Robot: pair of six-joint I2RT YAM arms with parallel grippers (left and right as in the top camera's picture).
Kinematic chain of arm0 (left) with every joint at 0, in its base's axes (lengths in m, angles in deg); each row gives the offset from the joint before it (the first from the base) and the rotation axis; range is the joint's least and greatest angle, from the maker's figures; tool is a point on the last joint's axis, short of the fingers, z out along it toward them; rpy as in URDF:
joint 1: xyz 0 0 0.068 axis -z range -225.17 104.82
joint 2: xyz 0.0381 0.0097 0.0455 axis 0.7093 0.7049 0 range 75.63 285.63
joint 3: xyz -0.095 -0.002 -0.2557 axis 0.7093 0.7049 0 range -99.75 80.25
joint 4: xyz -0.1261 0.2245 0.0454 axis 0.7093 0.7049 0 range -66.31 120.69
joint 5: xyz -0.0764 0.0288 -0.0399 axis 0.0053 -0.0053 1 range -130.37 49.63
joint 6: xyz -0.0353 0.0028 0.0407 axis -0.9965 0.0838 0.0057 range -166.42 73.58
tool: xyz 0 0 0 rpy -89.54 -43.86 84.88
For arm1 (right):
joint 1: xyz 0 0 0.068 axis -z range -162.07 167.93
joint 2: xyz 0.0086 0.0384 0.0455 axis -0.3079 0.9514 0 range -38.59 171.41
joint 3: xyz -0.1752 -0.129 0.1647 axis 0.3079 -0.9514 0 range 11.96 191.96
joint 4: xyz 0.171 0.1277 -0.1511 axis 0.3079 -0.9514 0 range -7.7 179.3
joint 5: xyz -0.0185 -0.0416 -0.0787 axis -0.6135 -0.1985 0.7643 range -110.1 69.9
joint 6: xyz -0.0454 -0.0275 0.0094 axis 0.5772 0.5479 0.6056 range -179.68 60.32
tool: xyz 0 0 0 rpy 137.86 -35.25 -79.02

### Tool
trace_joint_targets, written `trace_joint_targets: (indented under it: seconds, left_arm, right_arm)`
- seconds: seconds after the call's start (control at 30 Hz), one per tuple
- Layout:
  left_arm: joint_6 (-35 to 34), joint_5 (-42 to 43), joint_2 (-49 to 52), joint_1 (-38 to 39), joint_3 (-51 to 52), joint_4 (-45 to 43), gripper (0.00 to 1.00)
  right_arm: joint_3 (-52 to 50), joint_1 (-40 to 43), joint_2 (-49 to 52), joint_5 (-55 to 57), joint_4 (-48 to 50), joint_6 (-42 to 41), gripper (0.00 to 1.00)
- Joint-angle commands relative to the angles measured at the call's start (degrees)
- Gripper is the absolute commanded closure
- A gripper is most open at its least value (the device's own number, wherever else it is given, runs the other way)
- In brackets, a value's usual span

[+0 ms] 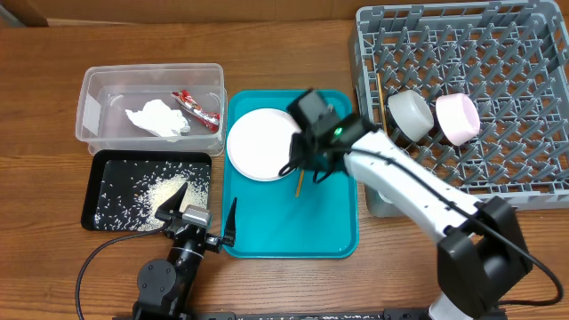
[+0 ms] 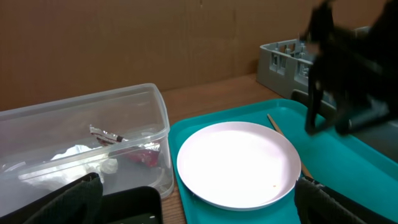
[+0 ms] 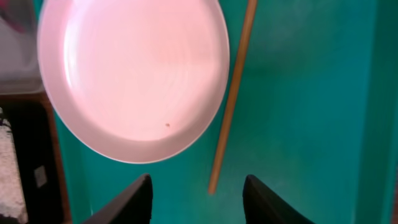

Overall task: Sort waste into correct bins and load items into the dishwasher
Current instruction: 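Grasp the second chopstick and stand it in the dish rack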

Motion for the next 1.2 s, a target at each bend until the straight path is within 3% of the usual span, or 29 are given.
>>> trace_joint_targets:
  seconds: [0.0,0.1,0.3,0.93,1.0,1.17]
  left_arm:
    - [-0.98,-0.17,-0.50,-0.39,0.20,0.20,0.00]
    - [-0.98,-0.17,-0.50,-0.39,0.20,0.20,0.00]
    - [-0.98,-0.17,-0.50,-0.39,0.20,0.20,0.00]
    - [-0.98,-0.17,-0.50,-0.39,0.20,0.20,0.00]
    - [-0.98,-0.17,-0.50,-0.39,0.20,0.20,0.00]
    - [-0.98,-0.20,-0.50,-0.39,0.20,0.20,0.00]
  right_arm:
    - [-5.60,-0.96,1.57,-0.42,3.54,-10.43,0.57]
    - [-9.86,-1.16,2.75,-0.39,7.17,-12.63,0.63]
    - [-14.51,-1.16,3.91,0.72,11.72,-13.42,0.63]
    - [-13.64,-1.31,7.82,1.29,13.79,-10.38,0.63]
    - [-13.62,-1.20,8.63,0.61,14.05,-10.49,0.67]
    - [-12.68,-1.16,8.55,0.72,12.00,-11.85,0.91]
